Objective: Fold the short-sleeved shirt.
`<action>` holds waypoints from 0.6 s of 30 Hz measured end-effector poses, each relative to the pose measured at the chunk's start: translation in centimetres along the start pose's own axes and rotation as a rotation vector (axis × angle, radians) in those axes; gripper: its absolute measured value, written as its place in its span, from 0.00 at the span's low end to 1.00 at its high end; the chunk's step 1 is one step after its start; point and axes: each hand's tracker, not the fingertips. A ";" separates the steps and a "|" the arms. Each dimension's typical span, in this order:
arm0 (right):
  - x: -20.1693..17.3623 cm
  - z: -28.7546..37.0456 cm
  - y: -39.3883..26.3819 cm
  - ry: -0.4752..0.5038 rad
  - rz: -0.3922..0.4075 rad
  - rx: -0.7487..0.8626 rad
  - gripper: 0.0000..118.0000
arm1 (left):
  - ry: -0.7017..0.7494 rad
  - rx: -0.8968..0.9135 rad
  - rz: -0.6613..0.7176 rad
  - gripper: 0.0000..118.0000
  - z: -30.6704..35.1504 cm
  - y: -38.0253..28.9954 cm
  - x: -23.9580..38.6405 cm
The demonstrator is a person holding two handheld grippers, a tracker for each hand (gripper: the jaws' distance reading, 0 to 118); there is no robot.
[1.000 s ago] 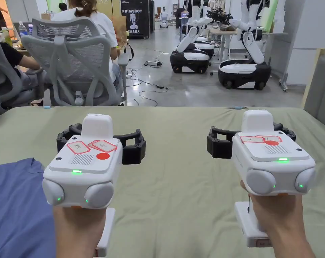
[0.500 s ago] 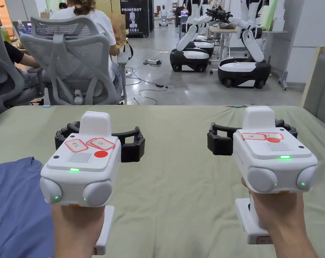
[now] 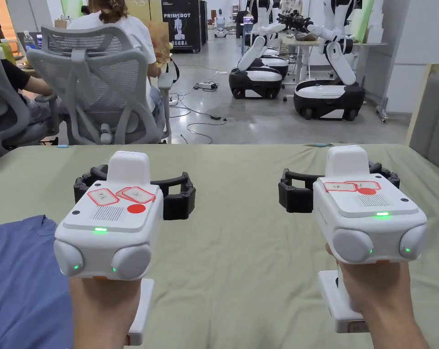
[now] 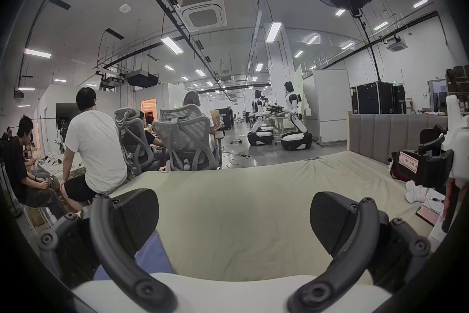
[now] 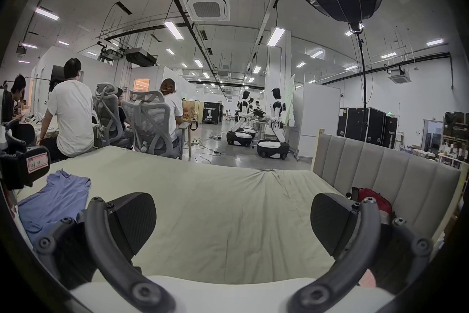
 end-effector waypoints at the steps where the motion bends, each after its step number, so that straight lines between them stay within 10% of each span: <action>1: 0.0 0.0 0.0 0.000 0.001 0.000 1.00 | 0.000 -0.001 0.000 1.00 0.0 0.0 0.0; 18: -0.1 0.0 -0.6 -0.003 0.008 -0.013 1.00 | -0.005 -0.008 0.010 1.00 0.1 -0.5 -0.1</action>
